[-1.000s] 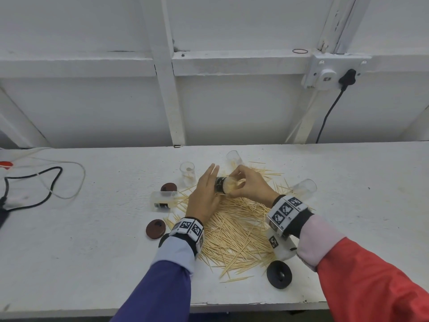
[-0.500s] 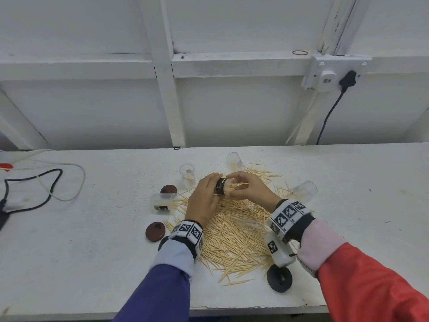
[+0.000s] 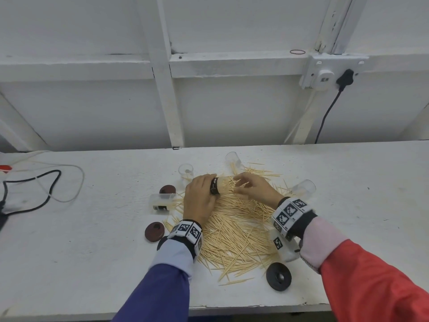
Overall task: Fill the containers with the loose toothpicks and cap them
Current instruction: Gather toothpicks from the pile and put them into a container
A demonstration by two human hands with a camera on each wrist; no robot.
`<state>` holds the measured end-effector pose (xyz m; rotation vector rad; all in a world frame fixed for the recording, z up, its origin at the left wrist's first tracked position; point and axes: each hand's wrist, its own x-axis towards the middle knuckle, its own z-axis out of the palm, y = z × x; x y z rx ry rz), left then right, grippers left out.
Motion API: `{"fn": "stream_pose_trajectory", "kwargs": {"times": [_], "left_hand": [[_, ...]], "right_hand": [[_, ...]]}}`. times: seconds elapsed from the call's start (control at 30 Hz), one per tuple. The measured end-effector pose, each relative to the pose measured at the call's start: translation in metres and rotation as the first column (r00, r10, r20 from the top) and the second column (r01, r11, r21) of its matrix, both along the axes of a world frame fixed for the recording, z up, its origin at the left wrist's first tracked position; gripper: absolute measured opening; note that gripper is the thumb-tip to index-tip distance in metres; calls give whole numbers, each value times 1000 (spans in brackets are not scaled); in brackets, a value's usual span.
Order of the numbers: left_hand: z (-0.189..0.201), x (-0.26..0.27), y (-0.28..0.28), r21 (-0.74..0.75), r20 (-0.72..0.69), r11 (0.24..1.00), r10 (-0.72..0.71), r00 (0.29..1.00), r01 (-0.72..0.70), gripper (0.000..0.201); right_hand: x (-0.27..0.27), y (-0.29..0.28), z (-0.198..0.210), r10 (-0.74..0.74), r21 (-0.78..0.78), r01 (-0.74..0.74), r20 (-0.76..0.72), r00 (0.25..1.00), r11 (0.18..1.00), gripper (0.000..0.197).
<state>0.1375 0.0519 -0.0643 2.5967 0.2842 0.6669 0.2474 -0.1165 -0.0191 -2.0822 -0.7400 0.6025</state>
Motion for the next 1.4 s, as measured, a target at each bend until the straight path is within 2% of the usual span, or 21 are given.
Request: {"fn": "stream_pose_trajectory", "kwargs": {"times": [0.07,0.13,0.2,0.27,0.43,0.67,0.8,0.9,1.2,1.4], "left_hand": [[0,0,1,6,-14,1000,26,1000,-26,52],[0,-1,0,2,-26,1000,31,999,-31,52],[-1,-1,-1,-8,-38,1000,28,999,-28,51],[-1,-2,0,-9,-51,1000,28,998,-28,51],[1,-3,-1,-22,-56,999,36,998,-37,49],[1,-2,-1,-21,-49,999,40,998,-41,49],[0,-1,-1,-22,-53,998,58,997,-59,51],[0,-1,0,-27,-61,997,68,996,-70,53],[1,0,-1,-23,-66,996,81,995,-83,55],[2,-1,-1,-34,-54,994,104,993,-106,57]], "right_hand": [[-1,-1,-6,122,-240,-76,184,975,968,41],[-6,0,-13,288,-441,-143,283,915,886,51],[-13,2,-20,391,-545,-148,363,845,825,63],[-15,5,-23,419,-563,-138,407,812,815,65],[-20,12,-25,402,-555,-118,424,811,823,58],[-28,20,-25,409,-540,-83,519,751,837,38],[-32,22,-24,444,-563,-89,535,719,822,37],[-34,21,-23,452,-565,-78,563,692,822,26],[-31,10,-17,590,-686,-110,520,618,719,24],[-24,-1,-3,575,-668,-148,482,661,730,24]]}}
